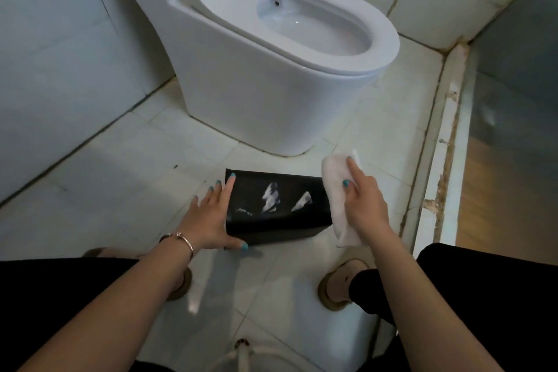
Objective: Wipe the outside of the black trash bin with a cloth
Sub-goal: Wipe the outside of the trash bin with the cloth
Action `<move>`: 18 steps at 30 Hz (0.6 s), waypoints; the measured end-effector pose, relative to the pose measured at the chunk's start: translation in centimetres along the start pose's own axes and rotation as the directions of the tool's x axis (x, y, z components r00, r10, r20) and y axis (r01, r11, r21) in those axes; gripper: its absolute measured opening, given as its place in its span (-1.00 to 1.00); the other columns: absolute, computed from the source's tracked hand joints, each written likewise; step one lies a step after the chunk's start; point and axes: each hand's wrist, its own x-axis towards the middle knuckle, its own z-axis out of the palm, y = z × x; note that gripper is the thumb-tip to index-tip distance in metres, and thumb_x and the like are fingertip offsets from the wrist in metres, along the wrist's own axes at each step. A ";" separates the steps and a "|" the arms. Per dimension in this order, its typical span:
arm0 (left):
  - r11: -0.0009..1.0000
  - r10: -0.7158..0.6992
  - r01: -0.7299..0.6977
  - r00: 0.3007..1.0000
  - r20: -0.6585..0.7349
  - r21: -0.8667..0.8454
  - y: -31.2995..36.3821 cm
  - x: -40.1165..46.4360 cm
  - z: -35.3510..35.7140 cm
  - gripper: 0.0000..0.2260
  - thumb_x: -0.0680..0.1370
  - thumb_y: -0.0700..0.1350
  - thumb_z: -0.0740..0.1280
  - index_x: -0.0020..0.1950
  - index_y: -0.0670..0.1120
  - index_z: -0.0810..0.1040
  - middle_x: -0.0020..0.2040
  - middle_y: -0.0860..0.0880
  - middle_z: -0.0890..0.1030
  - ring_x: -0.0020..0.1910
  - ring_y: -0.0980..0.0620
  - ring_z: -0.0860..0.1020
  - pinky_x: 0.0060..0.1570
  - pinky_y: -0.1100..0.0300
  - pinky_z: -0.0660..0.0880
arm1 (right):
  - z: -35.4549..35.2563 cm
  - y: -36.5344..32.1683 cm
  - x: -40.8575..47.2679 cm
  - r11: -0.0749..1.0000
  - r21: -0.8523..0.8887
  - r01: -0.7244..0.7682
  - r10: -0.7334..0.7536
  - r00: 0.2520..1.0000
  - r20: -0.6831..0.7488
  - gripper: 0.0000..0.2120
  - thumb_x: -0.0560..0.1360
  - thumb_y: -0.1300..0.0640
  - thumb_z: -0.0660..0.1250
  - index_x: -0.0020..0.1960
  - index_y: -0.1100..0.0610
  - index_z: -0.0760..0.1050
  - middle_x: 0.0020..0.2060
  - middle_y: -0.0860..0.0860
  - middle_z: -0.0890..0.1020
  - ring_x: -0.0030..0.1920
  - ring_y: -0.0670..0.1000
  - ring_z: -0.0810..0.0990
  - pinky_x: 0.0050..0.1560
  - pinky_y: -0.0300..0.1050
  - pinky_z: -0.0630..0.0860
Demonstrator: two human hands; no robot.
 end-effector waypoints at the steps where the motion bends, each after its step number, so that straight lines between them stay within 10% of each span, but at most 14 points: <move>1: 0.999 0.024 -0.025 0.999 -0.029 -0.026 0.3 0.2 -0.1 0.32 0.21 0.35 0.51 0.46 0.10 -0.52 0.58 -0.15 0.03 0.54 -0.15 0.08 0.48 -0.18 0.07 | 0.5 0.1 0.1 0.999 -0.048 0.017 -0.015 0.999 0.038 -0.54 0.66 0.01 0.02 0.51 -0.27 0.06 0.07 0.01 0.40 -0.08 0.08 0.48 -0.04 -0.03 0.40; 5: 0.975 0.032 -0.055 0.994 -0.108 -0.213 0.8 1.0 0.3 0.29 0.27 0.19 0.58 0.45 0.16 -0.52 0.33 -0.08 0.49 0.17 -0.08 0.53 0.15 0.03 0.49 | 2.5 0.3 1.0 0.986 -0.147 0.078 -0.057 0.988 0.141 -0.52 0.65 0.02 0.01 0.50 -0.33 0.01 0.11 0.00 0.38 -0.13 0.08 0.49 -0.06 0.07 0.49; 11: 0.820 0.000 -0.063 0.994 -0.110 -0.569 1.3 1.0 1.8 0.21 0.41 -0.19 0.54 0.38 0.29 -0.53 0.43 0.00 0.36 0.27 0.05 0.45 0.23 0.19 0.42 | 4.1 0.5 1.8 0.989 -0.126 -0.079 0.095 0.987 0.132 -0.47 0.54 -0.31 0.11 0.47 -0.35 0.06 0.13 0.01 0.30 -0.11 0.09 0.46 -0.07 -0.02 0.41; 18: 0.684 -0.059 0.000 0.997 -0.056 -0.729 1.4 1.1 2.2 0.19 0.36 -0.23 0.57 0.47 0.32 -0.36 0.21 0.17 0.39 0.13 0.14 0.47 0.08 0.29 0.44 | 4.6 1.6 2.4 0.994 -0.101 -0.040 0.053 0.991 0.123 -0.52 0.60 -0.17 0.10 0.50 -0.27 0.12 0.19 0.13 0.38 -0.04 0.10 0.45 0.12 0.00 0.41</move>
